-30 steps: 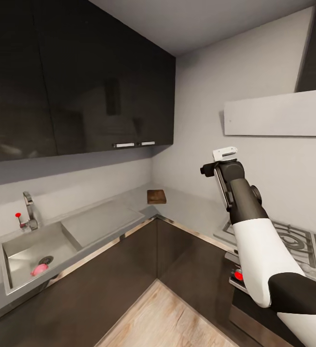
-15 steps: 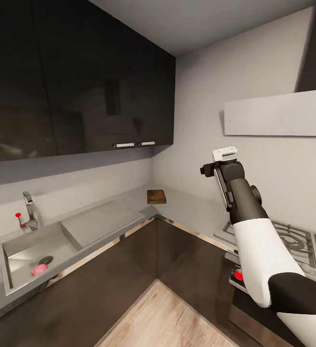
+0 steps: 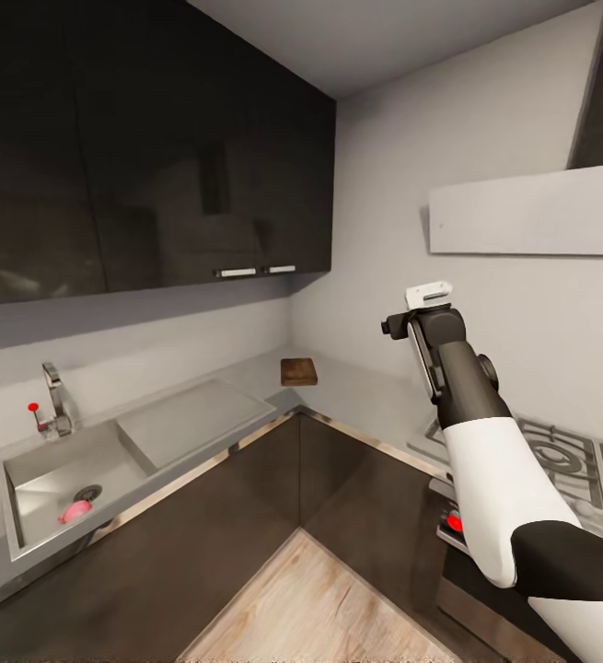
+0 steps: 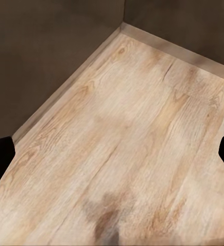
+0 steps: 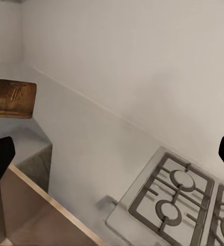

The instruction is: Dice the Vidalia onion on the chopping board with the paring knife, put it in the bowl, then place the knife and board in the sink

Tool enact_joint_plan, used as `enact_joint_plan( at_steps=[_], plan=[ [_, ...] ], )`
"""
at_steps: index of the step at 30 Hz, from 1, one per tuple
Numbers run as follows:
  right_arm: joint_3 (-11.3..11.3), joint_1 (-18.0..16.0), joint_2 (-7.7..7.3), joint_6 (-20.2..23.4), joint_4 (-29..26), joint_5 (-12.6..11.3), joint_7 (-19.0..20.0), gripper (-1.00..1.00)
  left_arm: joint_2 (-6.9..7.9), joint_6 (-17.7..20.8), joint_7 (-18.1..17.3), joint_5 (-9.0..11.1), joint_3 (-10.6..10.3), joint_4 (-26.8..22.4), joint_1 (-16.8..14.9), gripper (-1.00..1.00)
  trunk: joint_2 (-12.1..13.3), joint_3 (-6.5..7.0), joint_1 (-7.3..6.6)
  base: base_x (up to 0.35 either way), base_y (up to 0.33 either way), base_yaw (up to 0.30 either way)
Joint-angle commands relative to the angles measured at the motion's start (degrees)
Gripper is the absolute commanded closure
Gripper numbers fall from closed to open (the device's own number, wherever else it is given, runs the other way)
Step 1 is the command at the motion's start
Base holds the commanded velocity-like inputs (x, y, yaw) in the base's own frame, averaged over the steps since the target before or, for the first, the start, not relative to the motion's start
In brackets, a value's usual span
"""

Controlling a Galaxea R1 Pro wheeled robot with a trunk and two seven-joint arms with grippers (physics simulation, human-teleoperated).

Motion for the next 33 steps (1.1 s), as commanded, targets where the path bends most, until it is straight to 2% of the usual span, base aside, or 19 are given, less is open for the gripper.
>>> enact_joint_plan(
  at_steps=[1,33],
  plan=[
    [0.1,0.0,0.00,0.3,0.0,0.1,-0.1,-1.00,0.01,-0.1,-0.1,0.1,-0.1,-0.1,0.0,-1.00,0.0,-0.10,0.02,0.000,0.000,0.000],
    [0.1,0.0,0.09,1.0,0.0,0.1,-0.1,-1.00,0.00,-0.1,-0.1,0.1,-0.1,0.3,0.0,-1.00,0.0,-3.07,0.02,0.000,0.000,0.000]
  ],
)
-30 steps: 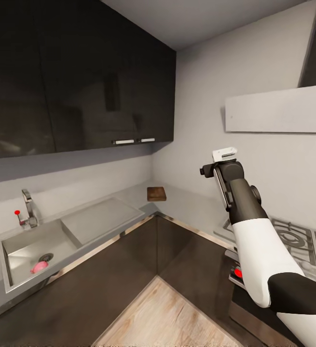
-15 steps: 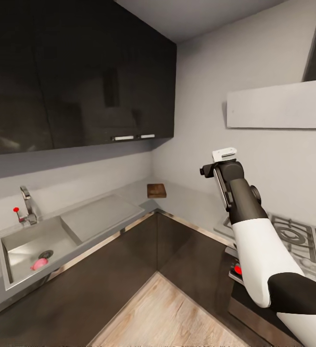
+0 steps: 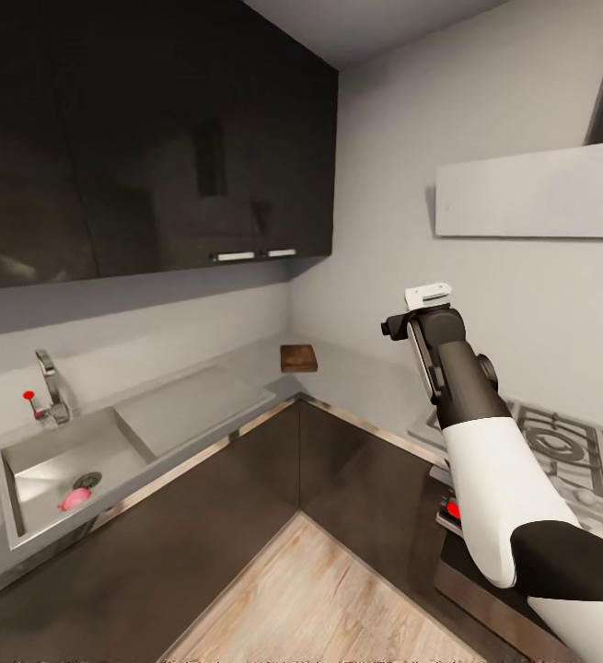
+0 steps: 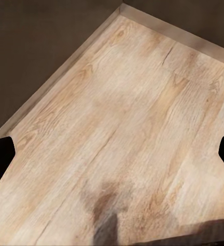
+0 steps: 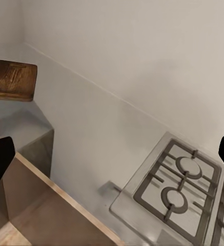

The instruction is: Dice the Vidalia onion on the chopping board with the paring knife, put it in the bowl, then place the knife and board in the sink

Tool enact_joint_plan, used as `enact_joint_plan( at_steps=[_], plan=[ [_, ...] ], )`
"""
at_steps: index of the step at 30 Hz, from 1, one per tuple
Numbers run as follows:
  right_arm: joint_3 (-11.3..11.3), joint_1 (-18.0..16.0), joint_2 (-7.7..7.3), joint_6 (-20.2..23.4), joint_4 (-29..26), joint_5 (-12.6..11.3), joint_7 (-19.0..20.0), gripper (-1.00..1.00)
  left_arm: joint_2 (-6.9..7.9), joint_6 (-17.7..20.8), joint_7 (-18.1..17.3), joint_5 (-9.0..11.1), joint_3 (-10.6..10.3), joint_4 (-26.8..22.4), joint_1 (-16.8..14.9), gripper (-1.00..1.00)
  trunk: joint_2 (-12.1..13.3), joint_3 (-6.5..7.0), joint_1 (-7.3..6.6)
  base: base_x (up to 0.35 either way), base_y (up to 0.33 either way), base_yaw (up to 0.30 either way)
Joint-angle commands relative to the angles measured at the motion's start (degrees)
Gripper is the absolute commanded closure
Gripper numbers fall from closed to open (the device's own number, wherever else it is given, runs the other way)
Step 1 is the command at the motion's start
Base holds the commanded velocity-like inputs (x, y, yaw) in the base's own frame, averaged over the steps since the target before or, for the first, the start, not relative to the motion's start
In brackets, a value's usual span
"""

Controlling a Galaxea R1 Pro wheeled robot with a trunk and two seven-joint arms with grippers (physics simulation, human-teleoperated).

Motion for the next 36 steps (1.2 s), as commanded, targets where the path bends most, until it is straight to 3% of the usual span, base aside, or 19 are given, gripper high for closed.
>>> enact_joint_plan(
  at_steps=[1,36],
  plan=[
    [0.1,0.0,0.00,0.3,0.0,0.0,-0.1,-1.00,0.02,-0.1,-0.1,0.1,-0.1,-0.1,0.0,-1.00,0.0,-0.10,0.02,0.000,0.000,0.000],
    [0.1,0.0,0.00,0.6,0.0,0.0,-0.1,-1.00,0.02,-0.1,-0.1,0.1,-0.1,0.0,0.0,-1.00,0.0,-3.35,0.02,0.000,0.000,0.000]
  ],
)
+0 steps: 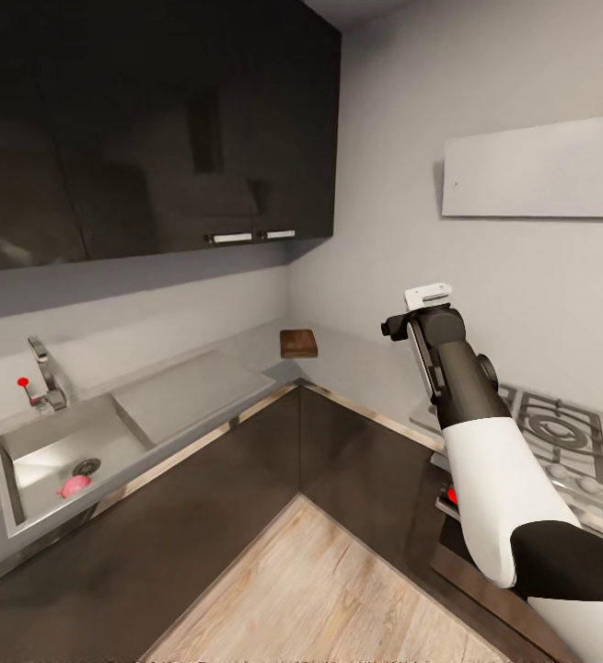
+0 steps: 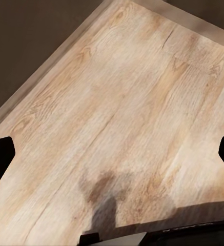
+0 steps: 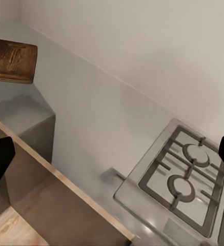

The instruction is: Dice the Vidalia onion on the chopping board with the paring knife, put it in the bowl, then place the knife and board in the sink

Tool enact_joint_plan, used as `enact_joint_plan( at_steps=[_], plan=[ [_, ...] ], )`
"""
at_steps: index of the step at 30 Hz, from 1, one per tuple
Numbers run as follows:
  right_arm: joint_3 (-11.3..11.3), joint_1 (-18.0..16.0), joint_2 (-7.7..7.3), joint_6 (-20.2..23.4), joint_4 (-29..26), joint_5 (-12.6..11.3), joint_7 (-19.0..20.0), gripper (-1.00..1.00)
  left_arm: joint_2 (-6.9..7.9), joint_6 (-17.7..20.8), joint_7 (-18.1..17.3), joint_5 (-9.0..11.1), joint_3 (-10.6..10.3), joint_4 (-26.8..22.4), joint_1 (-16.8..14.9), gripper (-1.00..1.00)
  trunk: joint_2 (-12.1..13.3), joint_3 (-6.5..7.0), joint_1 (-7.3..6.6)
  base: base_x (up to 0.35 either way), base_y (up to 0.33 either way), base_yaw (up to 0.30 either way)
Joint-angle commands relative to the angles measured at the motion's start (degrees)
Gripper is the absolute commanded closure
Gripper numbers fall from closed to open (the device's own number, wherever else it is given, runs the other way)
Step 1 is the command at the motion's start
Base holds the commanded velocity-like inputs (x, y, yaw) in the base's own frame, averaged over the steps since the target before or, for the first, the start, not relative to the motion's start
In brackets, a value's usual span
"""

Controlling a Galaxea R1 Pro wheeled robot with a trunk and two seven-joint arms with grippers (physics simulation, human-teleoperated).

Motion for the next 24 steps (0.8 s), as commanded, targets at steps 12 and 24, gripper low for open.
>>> enact_joint_plan(
  at_steps=[12,24],
  plan=[
    [0.1,0.0,0.00,0.3,0.0,0.0,-0.1,-1.00,0.02,0.0,0.0,0.1,-0.1,-0.1,0.0,-1.00,0.0,-1.12,0.02,0.000,0.000,0.000],
    [0.1,0.0,0.01,0.3,0.0,0.0,-0.1,-1.00,-0.76,0.0,-0.1,0.1,-0.2,1.5,0.0,-1.00,0.0,-2.23,0.02,0.000,0.000,0.000]
  ],
)
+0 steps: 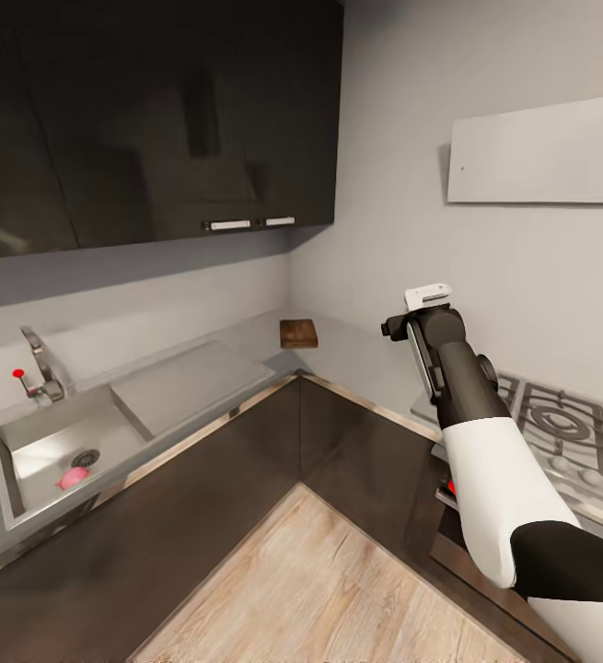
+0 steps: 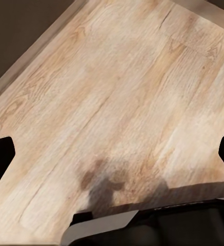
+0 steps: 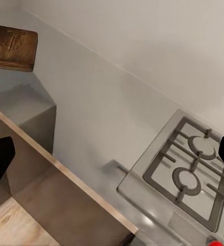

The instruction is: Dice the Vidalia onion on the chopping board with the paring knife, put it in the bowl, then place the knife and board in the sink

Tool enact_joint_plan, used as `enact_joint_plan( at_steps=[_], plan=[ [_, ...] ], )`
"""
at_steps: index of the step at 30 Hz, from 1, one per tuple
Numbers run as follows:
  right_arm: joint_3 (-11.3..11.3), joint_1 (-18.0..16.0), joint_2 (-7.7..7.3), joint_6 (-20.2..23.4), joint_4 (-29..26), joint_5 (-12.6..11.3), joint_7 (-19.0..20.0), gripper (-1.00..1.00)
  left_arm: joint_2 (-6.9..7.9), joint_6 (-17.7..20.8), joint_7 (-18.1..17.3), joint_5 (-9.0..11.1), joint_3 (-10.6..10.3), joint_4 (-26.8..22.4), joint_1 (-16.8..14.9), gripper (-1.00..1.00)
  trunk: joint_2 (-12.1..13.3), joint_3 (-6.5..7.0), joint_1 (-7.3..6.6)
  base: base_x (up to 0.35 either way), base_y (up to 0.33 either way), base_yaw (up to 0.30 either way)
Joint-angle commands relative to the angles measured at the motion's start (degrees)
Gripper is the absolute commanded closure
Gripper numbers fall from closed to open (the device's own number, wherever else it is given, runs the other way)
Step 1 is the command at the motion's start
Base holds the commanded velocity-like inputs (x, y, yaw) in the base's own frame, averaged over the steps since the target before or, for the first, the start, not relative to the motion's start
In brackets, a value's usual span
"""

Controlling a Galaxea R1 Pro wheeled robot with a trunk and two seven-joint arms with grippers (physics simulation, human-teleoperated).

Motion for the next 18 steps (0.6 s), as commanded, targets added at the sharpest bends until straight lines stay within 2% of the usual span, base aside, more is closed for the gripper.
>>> enact_joint_plan(
  at_steps=[1,7,18],
  plan=[
    [0.1,-0.1,0.00,0.3,0.0,0.0,-0.1,-1.00,-0.01,-0.1,-0.1,0.1,-0.1,0.0,0.0,-1.00,-0.1,-0.21,0.04,0.000,0.000,0.000],
    [0.1,-0.1,-0.01,0.3,0.0,0.0,-0.1,-1.00,-0.23,-0.2,-0.2,0.1,-0.1,1.7,0.0,-1.00,-0.1,-0.77,0.04,0.000,0.000,0.000],
    [0.1,-0.1,0.05,0.3,0.0,0.0,-0.1,-1.00,-0.26,-0.1,-0.2,0.1,-0.1,1.9,0.0,-1.00,-0.1,-1.79,0.04,0.000,0.000,0.000]
  ],
)
